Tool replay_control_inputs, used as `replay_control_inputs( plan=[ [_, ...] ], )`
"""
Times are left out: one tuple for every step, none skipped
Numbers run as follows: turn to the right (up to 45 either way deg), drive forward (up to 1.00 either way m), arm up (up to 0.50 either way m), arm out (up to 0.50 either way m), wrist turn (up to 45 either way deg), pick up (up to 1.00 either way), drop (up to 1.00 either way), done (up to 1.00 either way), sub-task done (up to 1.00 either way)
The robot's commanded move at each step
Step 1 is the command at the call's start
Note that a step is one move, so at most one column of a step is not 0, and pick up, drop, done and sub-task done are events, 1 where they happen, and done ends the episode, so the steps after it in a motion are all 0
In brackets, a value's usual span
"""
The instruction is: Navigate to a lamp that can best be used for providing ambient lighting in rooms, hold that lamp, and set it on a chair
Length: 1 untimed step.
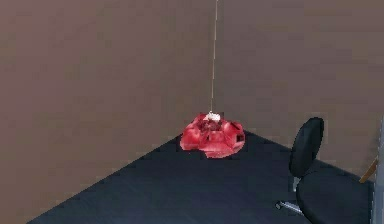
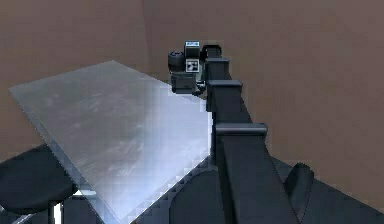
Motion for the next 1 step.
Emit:
replay_control_inputs(
  plan=[
    [0.0, 0.0, 0.0, 0.0, 33.0, 0.0, 0.0, 0.0, 0.0]
  ],
)
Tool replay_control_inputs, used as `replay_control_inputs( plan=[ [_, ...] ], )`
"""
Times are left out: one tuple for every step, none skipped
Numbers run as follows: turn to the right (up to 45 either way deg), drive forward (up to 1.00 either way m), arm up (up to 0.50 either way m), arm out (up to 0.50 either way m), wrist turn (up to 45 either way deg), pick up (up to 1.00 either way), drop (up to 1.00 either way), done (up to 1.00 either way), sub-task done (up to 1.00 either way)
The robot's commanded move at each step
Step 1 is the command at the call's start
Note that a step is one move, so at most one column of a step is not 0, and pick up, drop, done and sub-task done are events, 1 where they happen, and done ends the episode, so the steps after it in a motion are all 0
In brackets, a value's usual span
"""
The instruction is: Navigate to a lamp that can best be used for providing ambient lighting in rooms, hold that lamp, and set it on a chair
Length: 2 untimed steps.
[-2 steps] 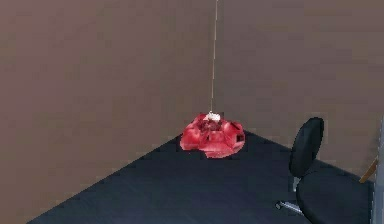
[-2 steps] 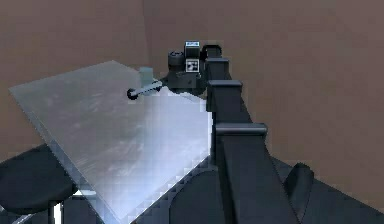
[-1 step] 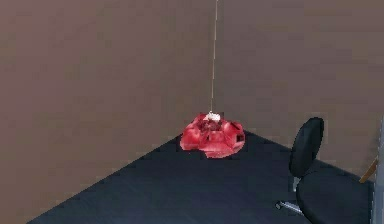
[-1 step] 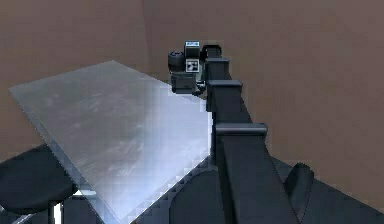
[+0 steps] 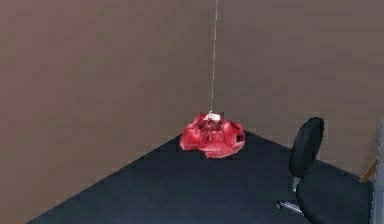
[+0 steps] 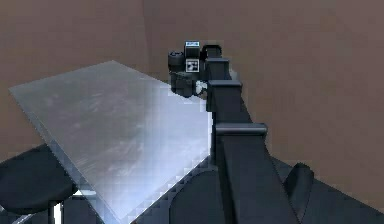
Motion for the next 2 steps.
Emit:
replay_control_inputs(
  plan=[
    [0.0, 0.0, -0.38, 0.0, 0.0, 0.0, 0.0, 0.0, 0.0],
    [0.0, 0.0, -0.32, 0.0, 0.0, 0.0, 0.0, 0.0, 0.0]
  ],
)
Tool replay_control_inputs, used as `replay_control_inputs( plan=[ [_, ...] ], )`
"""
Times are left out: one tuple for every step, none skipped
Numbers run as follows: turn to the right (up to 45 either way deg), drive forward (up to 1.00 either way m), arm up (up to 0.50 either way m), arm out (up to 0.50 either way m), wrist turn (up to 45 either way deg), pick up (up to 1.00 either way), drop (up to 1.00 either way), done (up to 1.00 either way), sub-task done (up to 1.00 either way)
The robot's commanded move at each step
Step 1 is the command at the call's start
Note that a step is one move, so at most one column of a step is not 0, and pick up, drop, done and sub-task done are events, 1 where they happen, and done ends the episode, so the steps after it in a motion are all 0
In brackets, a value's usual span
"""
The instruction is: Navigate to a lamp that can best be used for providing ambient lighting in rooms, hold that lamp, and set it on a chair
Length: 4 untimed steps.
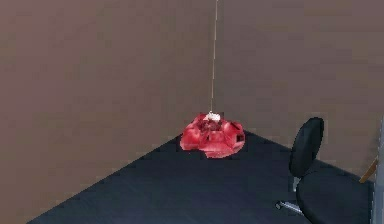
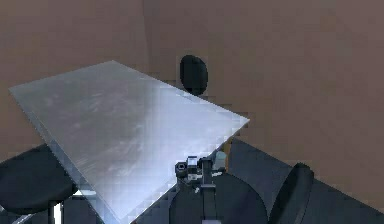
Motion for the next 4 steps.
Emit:
replay_control_inputs(
  plan=[
    [0.0, 0.0, 0.0, 0.0, 0.0, 0.0, 1.0, 0.0, 0.0],
    [0.0, 0.0, 0.1, 0.0, 0.0, 0.0, 0.0, 0.0, 0.0],
    [0.0, 0.0, 0.0, -0.08, 0.0, 0.0, 0.0, 0.0, 0.0],
    [0.0, 0.0, 0.0, 0.0, 0.0, 0.0, 0.0, 1.0, 0.0]
  ],
)
